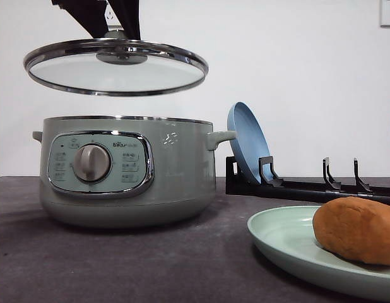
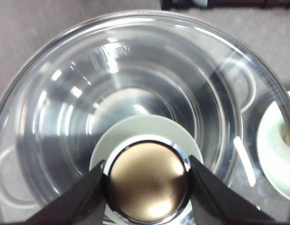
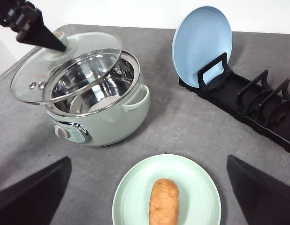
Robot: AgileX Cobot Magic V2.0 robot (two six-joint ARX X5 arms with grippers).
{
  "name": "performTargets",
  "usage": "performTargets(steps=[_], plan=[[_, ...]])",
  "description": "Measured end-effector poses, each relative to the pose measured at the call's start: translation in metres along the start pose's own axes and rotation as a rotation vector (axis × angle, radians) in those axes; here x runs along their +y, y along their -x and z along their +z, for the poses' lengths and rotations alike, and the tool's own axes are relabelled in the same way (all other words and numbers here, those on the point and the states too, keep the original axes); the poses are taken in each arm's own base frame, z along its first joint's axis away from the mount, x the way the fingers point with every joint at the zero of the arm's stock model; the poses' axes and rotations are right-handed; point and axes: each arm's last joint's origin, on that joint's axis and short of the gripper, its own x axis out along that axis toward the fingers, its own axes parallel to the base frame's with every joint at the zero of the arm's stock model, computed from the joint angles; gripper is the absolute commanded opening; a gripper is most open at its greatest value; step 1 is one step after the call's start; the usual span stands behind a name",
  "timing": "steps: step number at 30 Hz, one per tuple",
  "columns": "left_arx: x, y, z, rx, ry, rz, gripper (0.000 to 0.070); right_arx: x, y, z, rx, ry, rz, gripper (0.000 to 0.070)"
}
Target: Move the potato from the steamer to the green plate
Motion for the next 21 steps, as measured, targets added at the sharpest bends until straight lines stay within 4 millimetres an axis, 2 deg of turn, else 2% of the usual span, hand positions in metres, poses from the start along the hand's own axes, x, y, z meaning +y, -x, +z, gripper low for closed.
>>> performTargets(steps=[12, 21], plan=[[0.002, -0.025, -0.002, 0.03, 0.001, -0.001, 0.0015, 0.0, 0.0, 0.0, 0.0, 0.0, 0.0, 0.0684], [0.002, -0.032, 0.002, 0.01, -0.003, 0.0, 0.0015, 0.0, 0.0, 0.0, 0.0, 0.0, 0.0, 0.0684]])
